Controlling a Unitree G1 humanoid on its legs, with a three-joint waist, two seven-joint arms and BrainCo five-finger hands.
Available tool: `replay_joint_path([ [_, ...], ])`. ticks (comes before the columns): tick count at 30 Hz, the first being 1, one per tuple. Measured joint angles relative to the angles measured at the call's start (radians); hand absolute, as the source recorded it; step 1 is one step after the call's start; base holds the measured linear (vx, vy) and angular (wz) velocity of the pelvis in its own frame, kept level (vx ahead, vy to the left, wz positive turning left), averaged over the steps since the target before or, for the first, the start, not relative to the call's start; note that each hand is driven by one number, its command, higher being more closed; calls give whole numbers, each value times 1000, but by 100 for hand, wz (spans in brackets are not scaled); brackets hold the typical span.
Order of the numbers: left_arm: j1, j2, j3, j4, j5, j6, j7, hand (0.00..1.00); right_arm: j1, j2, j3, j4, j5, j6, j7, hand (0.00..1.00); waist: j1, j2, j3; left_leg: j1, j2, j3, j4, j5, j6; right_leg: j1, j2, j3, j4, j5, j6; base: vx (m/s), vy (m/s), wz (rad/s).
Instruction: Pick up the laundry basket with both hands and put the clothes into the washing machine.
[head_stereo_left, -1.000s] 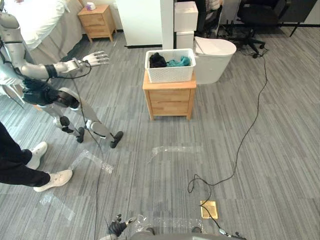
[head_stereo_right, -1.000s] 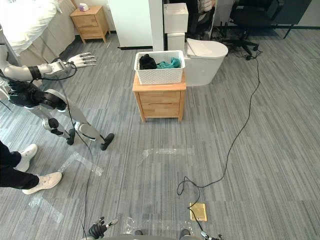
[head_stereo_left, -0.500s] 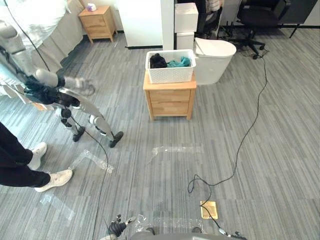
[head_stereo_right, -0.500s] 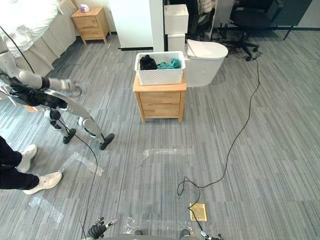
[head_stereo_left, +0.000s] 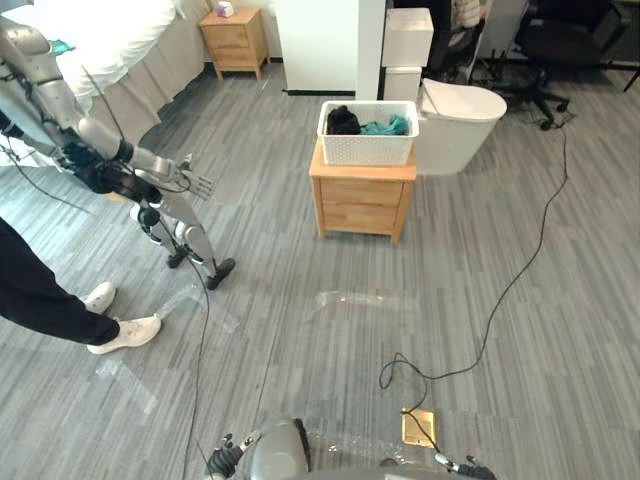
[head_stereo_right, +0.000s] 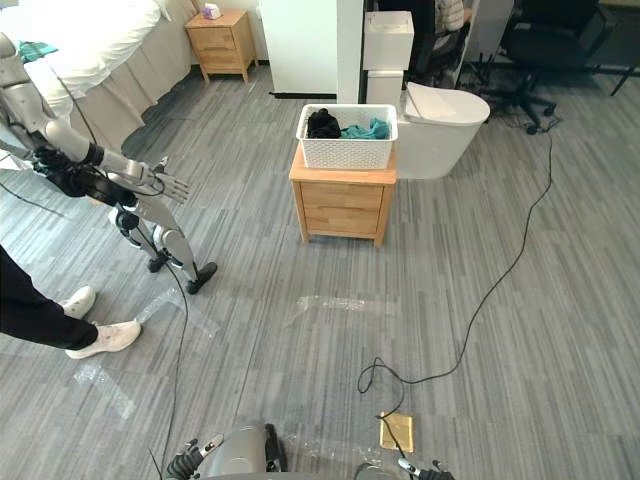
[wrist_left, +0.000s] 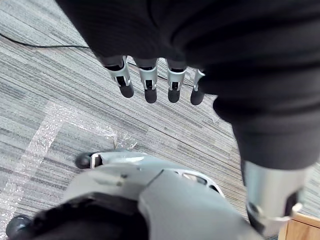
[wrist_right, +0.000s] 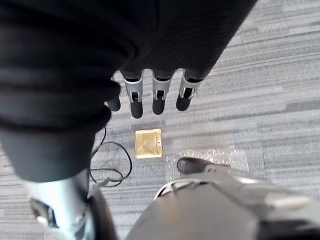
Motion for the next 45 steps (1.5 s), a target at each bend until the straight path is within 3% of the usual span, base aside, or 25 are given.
replay_joint_path([
  [1,1,-3,1,0,-1,0,0,0,-8,-4,0,-1,0,0,0,0,9,4,-2,3,-14,-12,-158,26,-40,-13,-5,24,-1,-7,11,223,190,-60],
  [3,2,-9,0,2,-1,0,1,0,3,-9,0,-2,6,-1,-2,0,22,18,-10,7,-8,-49,-254,45,-44,-7,-4,51,0,-23,35,286,234,-55],
  [4,1,-5,6,1,-8,-1,-1,0,9,0,1,0,6,0,-3,0,30,6,-16,13,-31,-59,-205,95,-11,6,-29,73,5,-44,58,439,306,-49],
  [6,15,0,25,1,-15,-1,-2,0,18,7,8,1,6,0,-1,0,29,-19,-38,-32,-80,-95,-39,37,71,1,-87,90,83,-115,86,397,254,-44],
  [8,19,7,29,3,-19,1,-1,0,28,19,-2,10,7,-2,4,0,26,-48,-57,-13,-118,-63,71,-53,117,-98,-175,108,437,-203,141,475,251,-32],
  [9,13,14,24,1,-19,0,-2,0,28,24,-16,7,8,-4,5,0,19,-55,-61,31,-138,-54,77,-85,130,-197,-220,124,713,-165,147,479,225,-5],
  [11,8,24,15,1,-18,0,-2,0,23,37,-46,3,7,-7,5,0,-6,-53,-53,129,-158,-51,63,-121,155,-289,-225,135,1001,-128,148,544,177,2],
  [12,4,30,-4,1,-18,0,-2,0,23,40,-52,2,6,-6,6,0,-5,-60,-54,240,-165,-44,10,-138,162,-325,-199,116,1075,-152,114,608,115,-12],
  [15,-14,26,-21,-1,-18,-2,-3,0,19,38,-51,-9,6,-8,7,0,-14,-47,-54,357,-157,-37,-90,-137,159,-398,-164,6,949,-209,49,446,24,-9],
  [17,-27,15,-20,-1,-18,-2,-2,0,8,31,-52,-18,7,-19,17,0,-32,-25,-49,402,-129,-37,-127,-136,158,-462,-128,-28,757,-208,40,485,-34,2],
  [18,-46,1,-20,0,-17,-2,-2,0,11,25,-52,-31,8,-23,21,0,-41,-3,-37,441,-103,-40,-154,-135,156,-500,-99,-4,561,-145,42,433,-63,8],
  [20,-55,-9,-18,4,-15,-2,-2,0,16,31,-60,-40,8,-19,22,0,-53,-8,-34,493,-98,-48,-187,-135,138,-509,-94,73,281,15,72,459,-115,24],
  [23,-58,-19,27,21,-9,-1,-2,0,32,54,-103,-34,10,-8,23,0,-57,-33,-28,611,-85,-85,-192,-189,66,-493,-107,137,247,165,97,567,-277,33],
  [25,-55,-32,31,31,14,0,-4,0,41,54,-120,-23,9,-1,24,0,-78,-8,-32,607,-40,-142,-78,-188,65,-504,-95,130,418,156,86,573,-367,52],
  [27,-52,-62,42,32,24,3,-5,0,45,16,-141,-4,7,6,24,0,-79,49,-45,479,57,-184,191,-148,25,-477,-45,71,443,87,39,539,-368,26],
  [28,-57,-67,59,31,23,7,-5,0,45,8,-149,4,7,15,23,0,-77,79,-47,397,116,-188,371,-28,27,-432,-9,47,439,54,20,488,-279,11],
  [29,-46,-66,69,30,23,8,-3,0,46,9,-145,4,7,19,21,0,-73,75,-41,359,173,-153,483,48,31,-384,23,44,413,39,-2,487,-280,-1],
  [31,-43,-53,75,21,22,11,-4,0,42,9,-131,4,12,17,18,0,-65,71,-31,283,249,-74,666,-16,81,-276,66,43,335,28,-28,409,-216,-9],
  [34,-57,-56,68,-17,22,7,-4,0,23,10,-124,4,40,15,13,0,-52,51,-19,180,216,15,594,-95,58,-127,79,31,198,42,-27,415,-161,6],
  [37,-56,-57,61,-40,20,-1,-2,0,-28,9,-117,-1,57,4,-2,0,-46,48,-17,110,128,25,192,-93,46,-66,74,45,120,33,-16,297,14,-12],
  [39,-58,-57,57,-41,10,-1,-1,0,-46,10,-116,-7,59,0,-4,0,-32,42,-15,118,59,-22,-102,-20,4,-49,56,61,98,19,6,267,121,-26],
  [40,-62,-55,54,-48,-2,-3,3,0,-46,8,-106,-8,59,-2,-7,0,-10,32,-16,145,17,-58,-198,76,-13,-29,38,81,84,11,20,365,176,-25],
  [42,-65,-44,54,-48,-20,-4,9,0,-47,19,-80,-8,72,-4,-12,0,-3,22,-20,165,-14,-62,-208,141,30,-3,15,80,72,3,53,471,178,-7],
  [43,-75,-32,53,-48,-30,-3,19,0,-50,34,-77,-8,86,-4,-16,0,-2,-6,-11,154,-28,-55,-148,121,67,12,-7,78,71,0,61,517,149,9],
  [45,-78,-18,55,-48,-48,-2,18,0,-58,50,-78,-17,117,-5,-21,0,0,-29,-2,138,-32,-53,-20,75,84,33,-32,80,129,2,63,394,143,2],
])
